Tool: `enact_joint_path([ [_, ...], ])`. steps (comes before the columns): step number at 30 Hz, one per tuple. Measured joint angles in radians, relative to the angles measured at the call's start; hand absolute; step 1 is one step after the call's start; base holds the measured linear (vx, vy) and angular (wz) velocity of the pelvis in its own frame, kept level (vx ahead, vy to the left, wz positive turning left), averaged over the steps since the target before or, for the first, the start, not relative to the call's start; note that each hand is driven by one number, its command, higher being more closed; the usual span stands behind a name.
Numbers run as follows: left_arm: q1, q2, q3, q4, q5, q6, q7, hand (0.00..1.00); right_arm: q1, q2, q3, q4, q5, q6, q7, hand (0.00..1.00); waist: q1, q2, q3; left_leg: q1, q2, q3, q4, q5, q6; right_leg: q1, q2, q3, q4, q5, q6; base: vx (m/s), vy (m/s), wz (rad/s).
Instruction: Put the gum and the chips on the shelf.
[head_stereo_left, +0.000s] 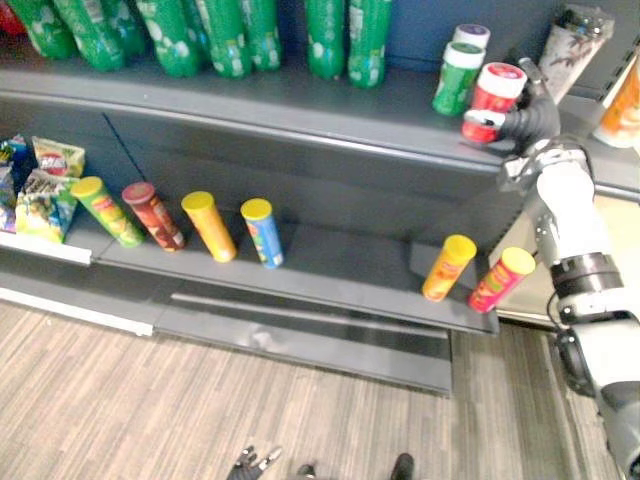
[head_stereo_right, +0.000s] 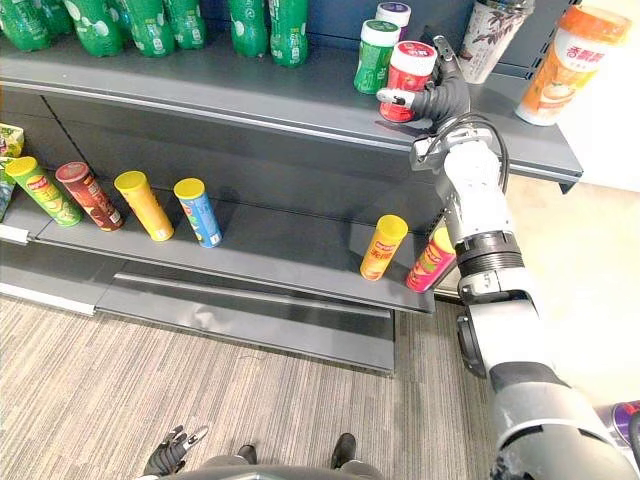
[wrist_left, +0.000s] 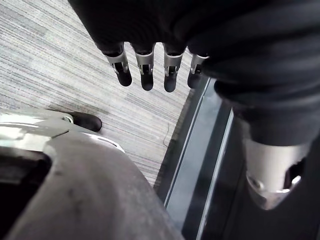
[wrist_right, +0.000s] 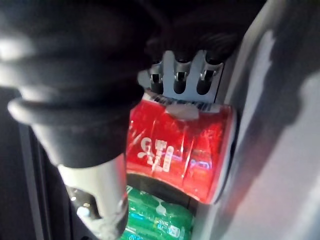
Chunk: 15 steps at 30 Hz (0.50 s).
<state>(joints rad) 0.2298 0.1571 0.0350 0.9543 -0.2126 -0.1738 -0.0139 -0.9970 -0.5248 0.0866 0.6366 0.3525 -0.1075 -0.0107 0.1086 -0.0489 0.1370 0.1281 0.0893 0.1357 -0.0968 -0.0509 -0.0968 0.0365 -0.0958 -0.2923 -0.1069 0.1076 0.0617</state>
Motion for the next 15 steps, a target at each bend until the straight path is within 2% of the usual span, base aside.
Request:
enact_joint_path([
  [6, 0.001, 0.0, 0.0, 0.0, 0.001, 0.0, -0.001, 0.0, 0.0, -0.019, -0.002, -0.001, 0.0, -0.02, -0.045, 0.0, -0.001, -0.001, 0.0, -0.002, 0.001, 0.015, 0.005, 0.003, 0.004, -0.012, 0.002, 0.013, 0.0, 0.001, 0.0, 0.01, -0.003, -0.06],
  [9, 0.004, 0.001, 0.002, 0.001, 0.002, 0.0, -0.001, 0.0, -0.001, -0.041, -0.002, -0.011, 0.001, -0.029, -0.057, 0.0, -0.013, -0.002, 0.0, -0.003, 0.002, 0.015, 0.005, 0.003, 0.004, -0.014, 0.002, 0.015, 0.0, 0.002, 0.002, 0.0, -0.001, -0.02],
  [15, 0.005, 0.001, 0.012, 0.003, 0.039, -0.001, -0.002, 0.0, -0.024, -0.107, -0.013, -0.188, 0.01, -0.038, -0.068, 0.0, -0.026, -0.002, -0.001, -0.003, 0.012, 0.025, 0.011, 0.002, 0.003, -0.022, 0.014, 0.027, 0.0, 0.003, 0.001, 0.0, -0.016, -0.06],
])
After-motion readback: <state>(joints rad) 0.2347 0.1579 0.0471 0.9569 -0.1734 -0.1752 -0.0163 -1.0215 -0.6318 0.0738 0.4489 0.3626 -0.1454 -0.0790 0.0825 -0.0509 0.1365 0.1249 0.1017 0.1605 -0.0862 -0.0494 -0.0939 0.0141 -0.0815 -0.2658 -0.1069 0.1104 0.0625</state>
